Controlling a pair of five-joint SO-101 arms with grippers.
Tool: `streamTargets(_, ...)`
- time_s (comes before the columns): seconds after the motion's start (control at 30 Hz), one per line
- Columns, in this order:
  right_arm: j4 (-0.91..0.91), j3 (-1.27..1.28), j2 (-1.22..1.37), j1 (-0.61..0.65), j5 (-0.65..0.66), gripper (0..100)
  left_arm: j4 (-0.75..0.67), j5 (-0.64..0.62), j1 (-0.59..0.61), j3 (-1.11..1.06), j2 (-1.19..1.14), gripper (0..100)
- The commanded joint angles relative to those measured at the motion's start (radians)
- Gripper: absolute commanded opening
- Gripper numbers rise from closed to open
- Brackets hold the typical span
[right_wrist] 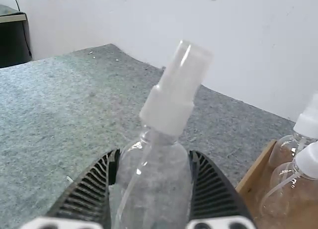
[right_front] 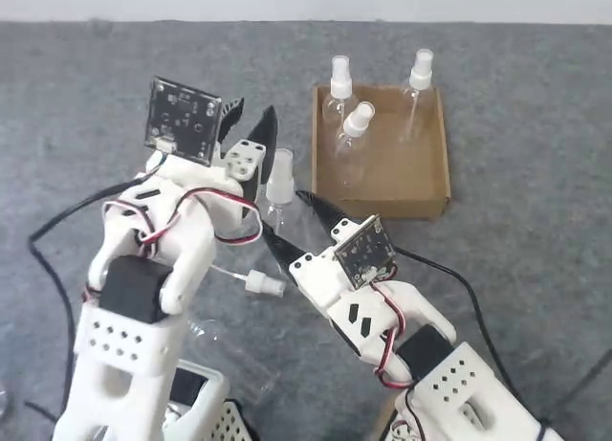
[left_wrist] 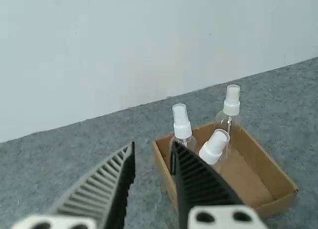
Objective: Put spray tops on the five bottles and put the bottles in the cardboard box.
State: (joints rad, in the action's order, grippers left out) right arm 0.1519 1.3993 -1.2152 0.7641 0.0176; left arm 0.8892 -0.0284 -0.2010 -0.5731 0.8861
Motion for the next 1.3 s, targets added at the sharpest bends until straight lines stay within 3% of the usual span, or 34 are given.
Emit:
streamTargets(0.0,-0.019,-0.009,-0.025,-0.012,-0.009,0.6,-0.002,0.008,-0.005,-0.035,-0.003,11)
streamTargets(0.6,-0.019,-0.008,-0.025,-0.016,-0.009,0.6,0.005,0.003,0.005,-0.147,0.035,11)
streamTargets(0.77,-0.019,-0.008,-0.025,-0.016,-0.009,0.6,0.012,0.002,0.012,-0.117,0.183,11)
streamTargets(0.93,-0.018,-0.015,-0.025,-0.035,-0.009,0.6,0.034,0.002,0.12,-0.15,0.354,11)
streamTargets(1.1,0.076,-0.138,-0.024,-0.143,-0.014,0.6,0.072,0.002,0.143,-0.308,0.555,11)
streamTargets(1.27,0.177,-0.347,0.045,-0.189,-0.015,0.6,0.075,0.008,0.074,-0.51,0.729,15)
